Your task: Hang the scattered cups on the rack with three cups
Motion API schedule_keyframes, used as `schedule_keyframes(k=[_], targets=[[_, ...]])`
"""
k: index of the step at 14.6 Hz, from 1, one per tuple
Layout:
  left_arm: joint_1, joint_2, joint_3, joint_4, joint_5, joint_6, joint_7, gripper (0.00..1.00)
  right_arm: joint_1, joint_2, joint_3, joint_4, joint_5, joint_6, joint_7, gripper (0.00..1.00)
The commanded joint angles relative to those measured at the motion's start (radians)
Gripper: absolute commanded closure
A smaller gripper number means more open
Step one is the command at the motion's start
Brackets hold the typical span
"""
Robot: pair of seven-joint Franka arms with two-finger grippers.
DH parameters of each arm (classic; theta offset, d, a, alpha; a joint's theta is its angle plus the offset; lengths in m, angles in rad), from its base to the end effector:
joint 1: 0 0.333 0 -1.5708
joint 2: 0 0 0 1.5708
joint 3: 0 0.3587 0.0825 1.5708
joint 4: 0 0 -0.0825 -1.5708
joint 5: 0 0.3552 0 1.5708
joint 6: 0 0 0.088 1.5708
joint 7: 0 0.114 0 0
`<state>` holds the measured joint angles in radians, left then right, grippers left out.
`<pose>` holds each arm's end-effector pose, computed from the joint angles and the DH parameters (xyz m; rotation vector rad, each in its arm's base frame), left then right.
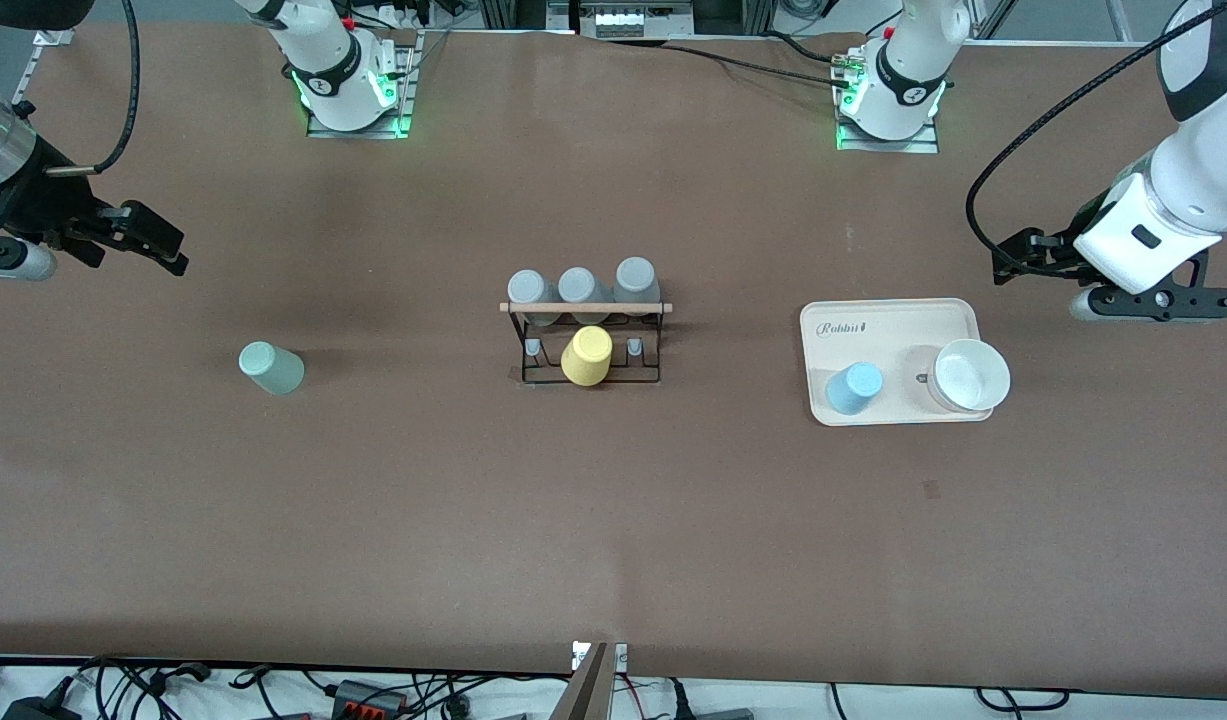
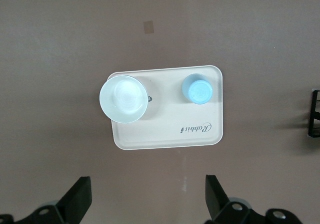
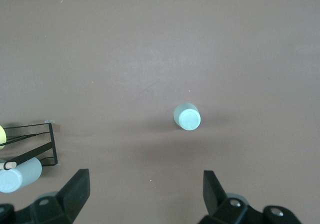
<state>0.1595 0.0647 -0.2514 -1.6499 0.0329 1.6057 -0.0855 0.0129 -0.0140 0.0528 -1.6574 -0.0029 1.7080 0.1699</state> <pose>0.5419 -0.0418 0.5945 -3.1112 0.0150 0.1634 0.5318 0.0349 0.6412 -3.1317 0.1628 -0.1013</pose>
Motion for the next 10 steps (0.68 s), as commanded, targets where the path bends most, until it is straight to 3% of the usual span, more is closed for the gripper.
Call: schedule_keyframes(k=[1,10], targets=[[0.012,0.0,-0.005,0.013,-0.013,-0.013,-0.003,0.0,-0.005,0.026,0.001,0.053,0.024,-0.051,-0.017,0.0],[0.009,0.024,-0.002,0.019,-0.016,-0.01,-0.003,0.0,-0.001,0.042,0.004,0.08,0.011,-0.068,-0.015,0.0]])
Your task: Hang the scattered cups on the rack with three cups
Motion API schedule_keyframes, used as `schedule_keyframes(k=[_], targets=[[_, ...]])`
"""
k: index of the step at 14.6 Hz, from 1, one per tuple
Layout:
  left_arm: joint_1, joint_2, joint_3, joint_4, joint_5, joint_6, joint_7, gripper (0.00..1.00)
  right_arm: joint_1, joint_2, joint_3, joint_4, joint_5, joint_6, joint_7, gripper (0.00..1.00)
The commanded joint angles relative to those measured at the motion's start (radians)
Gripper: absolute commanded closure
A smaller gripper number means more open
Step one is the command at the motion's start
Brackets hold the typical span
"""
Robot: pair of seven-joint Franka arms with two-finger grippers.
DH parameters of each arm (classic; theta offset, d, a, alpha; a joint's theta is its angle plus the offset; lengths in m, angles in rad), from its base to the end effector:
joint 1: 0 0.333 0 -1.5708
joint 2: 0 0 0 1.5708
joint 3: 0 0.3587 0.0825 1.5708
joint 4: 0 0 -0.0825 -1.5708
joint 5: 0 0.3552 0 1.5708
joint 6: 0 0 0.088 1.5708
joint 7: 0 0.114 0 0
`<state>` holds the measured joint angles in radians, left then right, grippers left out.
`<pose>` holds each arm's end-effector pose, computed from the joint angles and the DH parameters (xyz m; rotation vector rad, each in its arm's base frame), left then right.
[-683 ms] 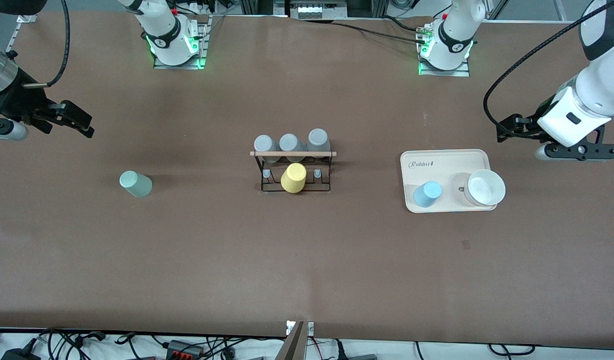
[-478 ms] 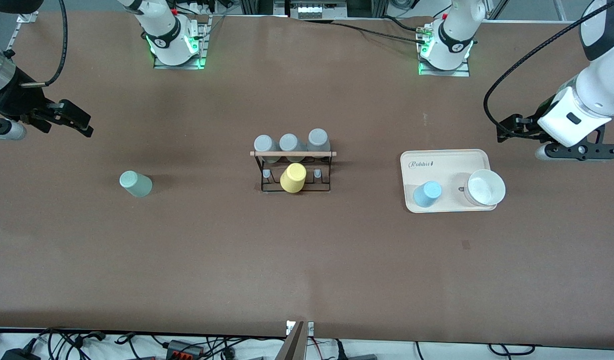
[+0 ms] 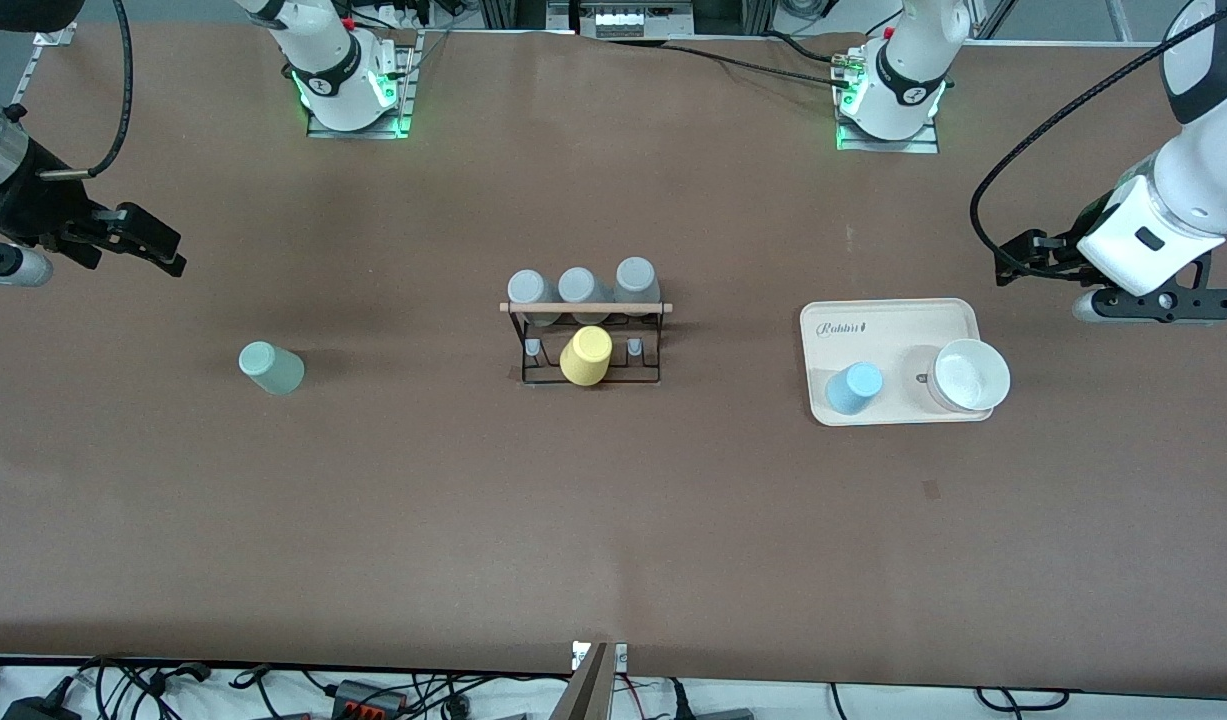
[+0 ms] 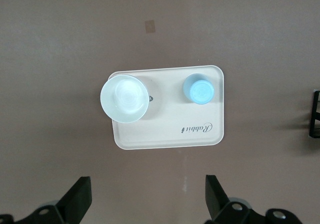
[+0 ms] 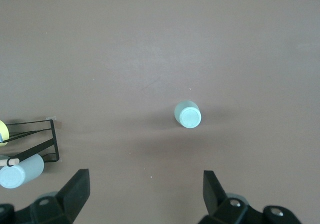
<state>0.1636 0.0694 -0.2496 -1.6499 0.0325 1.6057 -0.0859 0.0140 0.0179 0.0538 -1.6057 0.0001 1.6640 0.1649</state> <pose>0.5433 -0.0385 0.5920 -3.1122 0.0053 0.1709 0.5393 0.0363 0.6435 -3.1315 0.1522 -0.0628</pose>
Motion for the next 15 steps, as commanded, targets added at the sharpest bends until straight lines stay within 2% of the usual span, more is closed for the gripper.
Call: schedule_keyframes(k=[1,4,11,15], targets=[[0.005,0.023,-0.005,0.019,-0.017,-0.007,-0.003,0.0,-0.005,0.01,0.003,0.018,0.011,-0.021,0.001,0.0],[-0.007,0.067,-0.01,0.019,-0.017,0.045,-0.003,0.0,-0.012,0.013,-0.002,-0.002,0.006,-0.006,-0.001,0.0],[-0.102,0.32,-0.01,0.018,-0.014,0.242,-0.02,0.0,-0.048,0.074,-0.005,-0.01,0.006,-0.001,-0.042,0.0],[-0.136,0.427,-0.008,-0.002,-0.003,0.339,-0.026,0.0,-0.049,0.114,-0.005,-0.004,0.003,0.0,-0.042,0.0]])
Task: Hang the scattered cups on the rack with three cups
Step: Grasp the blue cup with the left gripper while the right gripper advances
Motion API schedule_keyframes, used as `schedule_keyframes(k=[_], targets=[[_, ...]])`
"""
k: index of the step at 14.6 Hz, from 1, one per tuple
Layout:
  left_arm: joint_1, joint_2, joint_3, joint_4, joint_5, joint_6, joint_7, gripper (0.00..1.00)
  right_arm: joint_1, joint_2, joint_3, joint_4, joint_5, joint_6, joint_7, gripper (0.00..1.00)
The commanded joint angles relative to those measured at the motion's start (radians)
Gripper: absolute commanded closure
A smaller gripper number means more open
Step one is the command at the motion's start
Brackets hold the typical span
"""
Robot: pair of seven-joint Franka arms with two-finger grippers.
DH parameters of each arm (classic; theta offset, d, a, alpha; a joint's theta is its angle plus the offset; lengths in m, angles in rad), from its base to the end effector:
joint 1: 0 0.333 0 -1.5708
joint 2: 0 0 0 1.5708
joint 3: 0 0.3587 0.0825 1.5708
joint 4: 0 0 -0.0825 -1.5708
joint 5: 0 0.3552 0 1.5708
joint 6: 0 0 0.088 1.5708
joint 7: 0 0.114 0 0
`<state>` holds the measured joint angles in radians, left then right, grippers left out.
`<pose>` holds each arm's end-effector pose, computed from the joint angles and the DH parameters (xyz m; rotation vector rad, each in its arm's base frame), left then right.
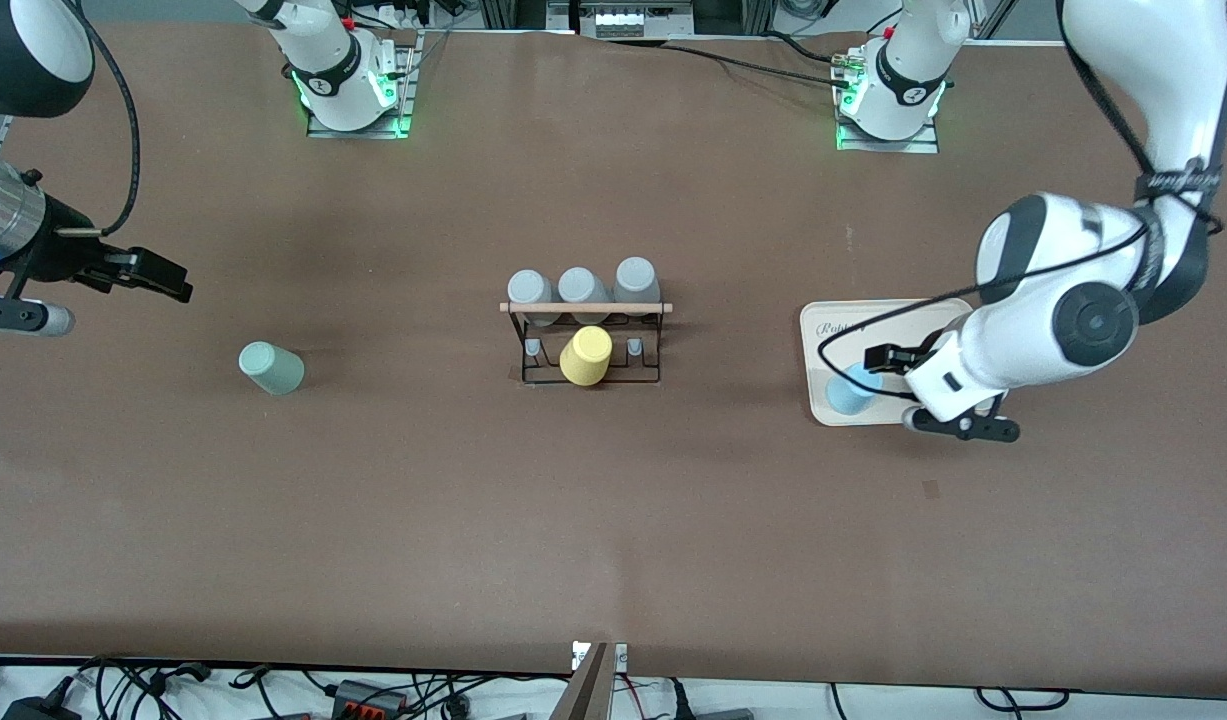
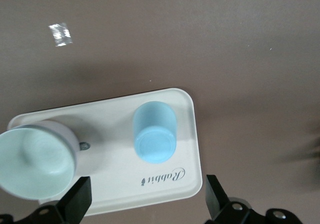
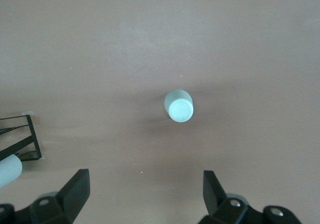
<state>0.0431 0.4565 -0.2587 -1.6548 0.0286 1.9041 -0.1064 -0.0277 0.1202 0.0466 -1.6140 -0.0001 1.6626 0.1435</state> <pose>0.6312 -0.1132 0.3848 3.0642 -0.1636 -0.3137 0.5683 0.0091 0.5829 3.1332 -0.1956 -0.1126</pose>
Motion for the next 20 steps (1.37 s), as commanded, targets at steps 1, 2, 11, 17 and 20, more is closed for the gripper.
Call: schedule_keyframes(k=[1,2,11,17,20], targets=[[-0.015,0.066,0.001,-0.005,0.001,0.059,-0.012,0.0,-0.008,0.022,0.004,0.006,0.003,-0.001,-0.022,0.0],[-0.015,0.083,0.001,-0.014,0.002,0.082,-0.019,0.0,-0.008,0.035,0.003,0.006,0.003,-0.001,-0.022,0.0],[-0.014,0.053,0.004,-0.238,0.004,0.319,-0.018,0.0,-0.023,0.09,0.004,0.002,0.003,0.06,-0.022,0.0],[-0.011,0.05,0.003,-0.24,0.068,0.322,-0.012,0.0,-0.052,0.164,0.002,-0.049,-0.017,0.187,-0.117,0.0],[-0.012,0.039,0.003,-0.256,0.068,0.319,-0.012,0.0,-0.058,0.173,0.004,-0.118,-0.017,0.268,-0.12,0.0]])
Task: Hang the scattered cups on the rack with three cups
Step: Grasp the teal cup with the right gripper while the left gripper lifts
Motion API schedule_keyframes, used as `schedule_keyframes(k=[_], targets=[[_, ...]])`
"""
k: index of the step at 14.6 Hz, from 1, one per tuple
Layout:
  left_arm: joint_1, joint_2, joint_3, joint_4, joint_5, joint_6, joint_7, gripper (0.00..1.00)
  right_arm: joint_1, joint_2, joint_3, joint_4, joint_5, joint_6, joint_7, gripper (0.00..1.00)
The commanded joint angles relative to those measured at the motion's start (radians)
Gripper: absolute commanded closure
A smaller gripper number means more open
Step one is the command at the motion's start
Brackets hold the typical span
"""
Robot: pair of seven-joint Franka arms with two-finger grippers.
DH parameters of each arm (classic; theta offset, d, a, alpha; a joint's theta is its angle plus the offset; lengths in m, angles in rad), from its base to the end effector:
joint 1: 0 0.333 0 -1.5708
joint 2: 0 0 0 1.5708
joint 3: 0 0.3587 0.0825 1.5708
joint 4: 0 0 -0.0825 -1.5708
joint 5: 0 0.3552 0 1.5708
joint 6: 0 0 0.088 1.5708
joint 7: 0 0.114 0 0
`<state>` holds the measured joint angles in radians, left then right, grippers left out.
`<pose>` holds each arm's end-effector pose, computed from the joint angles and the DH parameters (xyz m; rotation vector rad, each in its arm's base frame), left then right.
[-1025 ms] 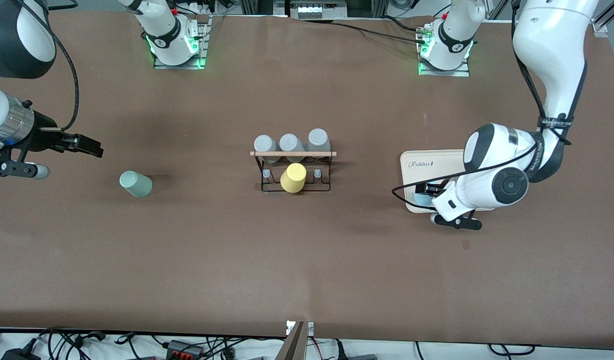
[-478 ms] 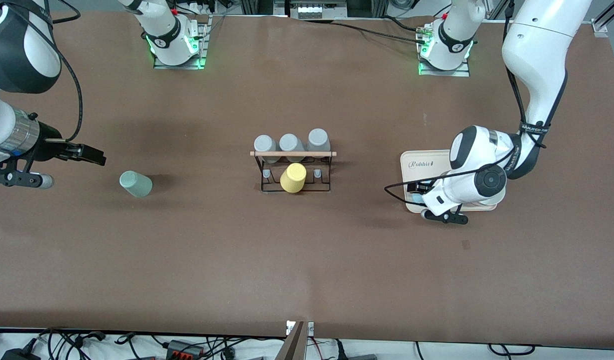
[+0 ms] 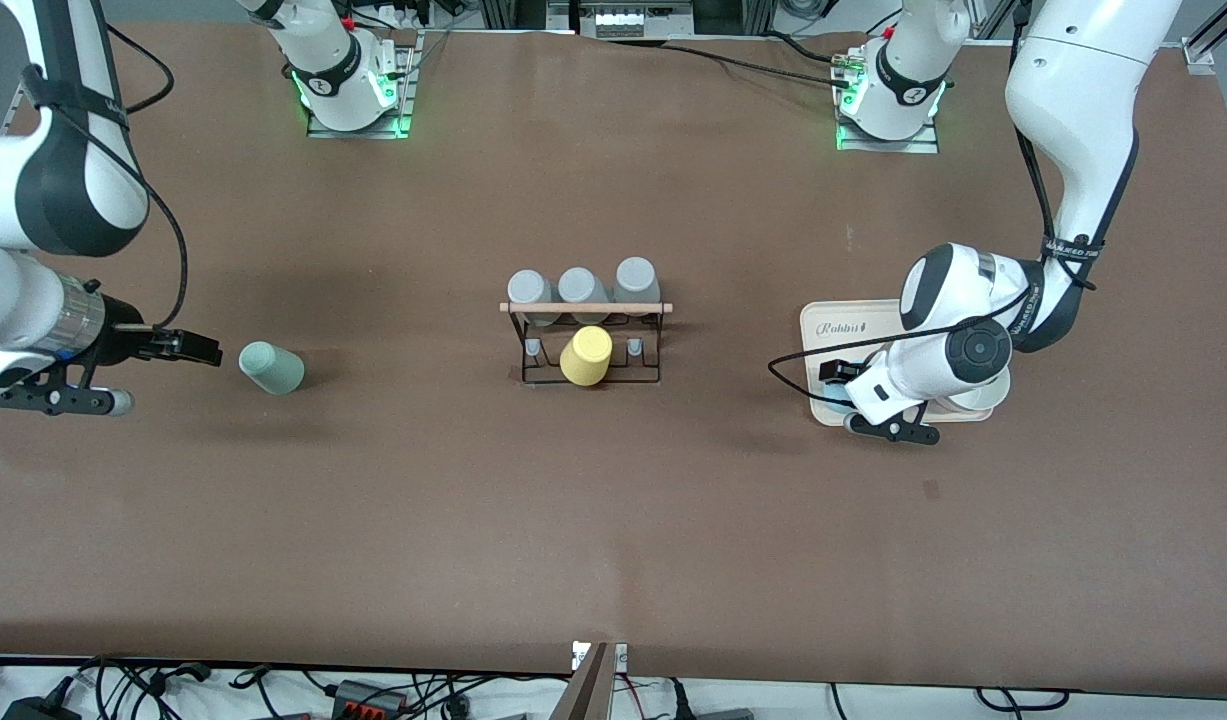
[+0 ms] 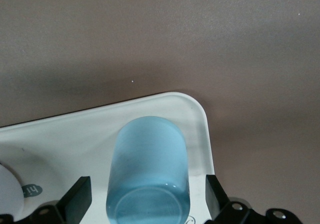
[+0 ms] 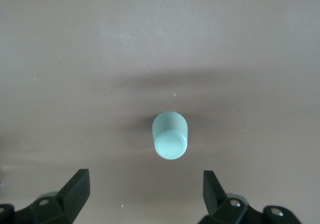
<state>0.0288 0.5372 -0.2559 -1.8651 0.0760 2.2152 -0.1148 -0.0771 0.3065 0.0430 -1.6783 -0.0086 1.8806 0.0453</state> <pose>0.6086 -0.1235 0.2729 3.0757 -0.2150 -0.2753 0.6204 -0.0248 0.4603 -3.1306 0.1217 0.1630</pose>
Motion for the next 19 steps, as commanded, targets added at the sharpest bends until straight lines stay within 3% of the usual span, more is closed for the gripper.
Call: schedule_keyframes(k=[1,2,3,6,8,10,12,15,19], targets=[[0.002,-0.042,0.001,-0.046,0.027,0.011,-0.002,0.0,-0.009,-0.009,0.008,-0.073,-0.008,0.073,-0.022,0.0],[0.003,-0.042,0.0,-0.046,0.033,0.012,-0.002,0.0,-0.009,0.002,0.006,-0.089,-0.008,0.093,-0.022,0.0],[0.003,-0.042,0.0,-0.046,0.034,0.012,-0.002,0.08,-0.009,0.006,0.008,-0.101,-0.008,0.113,-0.022,0.0],[0.003,-0.042,0.0,-0.046,0.034,0.011,-0.002,0.47,-0.012,0.048,0.008,-0.115,-0.008,0.156,-0.031,0.0],[0.007,-0.046,-0.003,-0.045,0.034,0.004,0.001,0.79,-0.021,0.077,0.006,-0.119,-0.008,0.182,-0.041,0.0],[0.003,-0.054,-0.005,-0.017,0.034,-0.026,0.015,0.93,-0.033,0.085,0.006,-0.184,-0.008,0.274,-0.068,0.0],[-0.004,-0.059,-0.031,0.077,0.018,-0.141,0.001,0.99,-0.042,0.088,0.006,-0.245,-0.008,0.362,-0.084,0.0],[-0.01,-0.056,-0.108,0.246,0.001,-0.302,-0.116,0.99,-0.046,0.102,0.006,-0.288,-0.008,0.408,-0.085,0.0],[-0.016,-0.048,-0.158,0.355,-0.224,-0.367,-0.36,0.99,-0.041,0.099,0.008,-0.348,-0.008,0.468,-0.085,0.0]])
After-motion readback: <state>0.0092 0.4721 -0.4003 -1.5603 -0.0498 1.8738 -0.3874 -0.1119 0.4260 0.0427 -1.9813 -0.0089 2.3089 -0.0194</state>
